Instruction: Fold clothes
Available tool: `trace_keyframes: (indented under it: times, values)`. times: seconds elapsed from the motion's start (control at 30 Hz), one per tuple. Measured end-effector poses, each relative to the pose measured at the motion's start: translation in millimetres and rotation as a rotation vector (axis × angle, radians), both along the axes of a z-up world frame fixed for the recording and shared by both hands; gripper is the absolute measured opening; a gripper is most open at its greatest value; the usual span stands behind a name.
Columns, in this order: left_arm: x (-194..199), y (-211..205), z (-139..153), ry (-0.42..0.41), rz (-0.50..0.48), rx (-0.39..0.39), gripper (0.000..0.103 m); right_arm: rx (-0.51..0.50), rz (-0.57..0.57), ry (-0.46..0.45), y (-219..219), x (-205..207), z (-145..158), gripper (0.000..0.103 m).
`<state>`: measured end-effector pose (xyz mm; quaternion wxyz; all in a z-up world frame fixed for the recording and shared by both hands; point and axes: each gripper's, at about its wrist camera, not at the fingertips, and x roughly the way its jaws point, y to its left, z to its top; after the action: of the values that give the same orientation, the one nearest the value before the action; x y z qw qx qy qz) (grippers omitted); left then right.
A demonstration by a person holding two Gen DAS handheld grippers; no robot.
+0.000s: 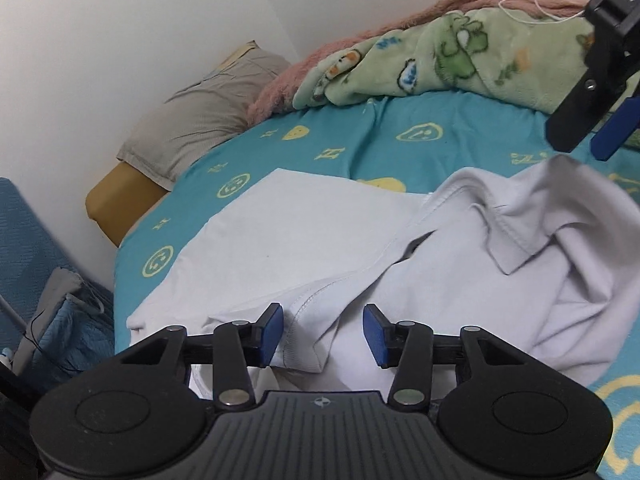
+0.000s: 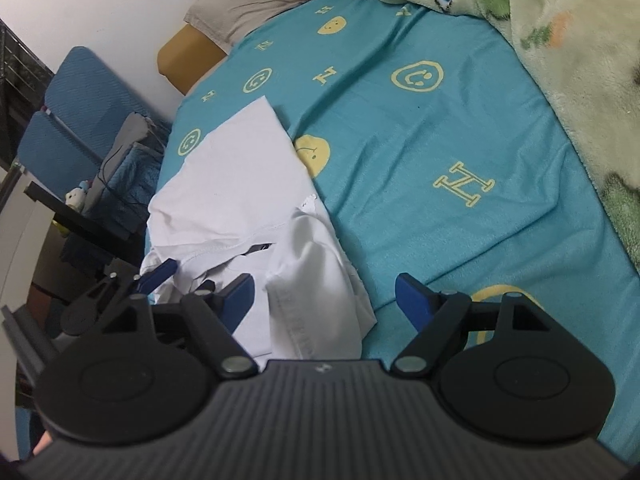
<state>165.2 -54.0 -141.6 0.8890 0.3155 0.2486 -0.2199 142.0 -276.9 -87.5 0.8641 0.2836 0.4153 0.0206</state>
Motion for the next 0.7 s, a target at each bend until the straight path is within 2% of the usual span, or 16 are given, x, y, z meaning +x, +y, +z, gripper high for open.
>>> trace_keyframes:
  times: [0.03, 0.1, 0.13, 0.27, 0.4, 0.57, 0.7]
  values:
    - [4, 0, -1, -0.003, 0.020, -0.005, 0.035, -0.006, 0.000, -0.003, 1, 1, 0, 0.079]
    - [12, 3, 0, -0.007, 0.051, -0.042, 0.010, -0.016, -0.001, -0.007, 2, 2, -1, 0.079]
    - [14, 6, 4, -0.009, 0.067, -0.076, 0.007, -0.016, -0.002, -0.007, 2, 2, -2, 0.079]
    - [16, 21, 32, -0.032, 0.119, -0.228, 0.005, -0.015, -0.009, 0.004, 1, 5, -7, 0.079]
    - [0, 34, 69, -0.069, 0.130, -0.393, 0.005, -0.016, -0.004, -0.028, 3, 4, -5, 0.079]
    - [-40, 41, 103, -0.098, 0.085, -0.520, 0.005, -0.027, 0.064, -0.191, 16, -3, 13, 0.080]
    - [-69, 41, 118, -0.112, 0.038, -0.572, 0.005, -0.111, 0.144, -0.325, 43, -6, 28, 0.079]
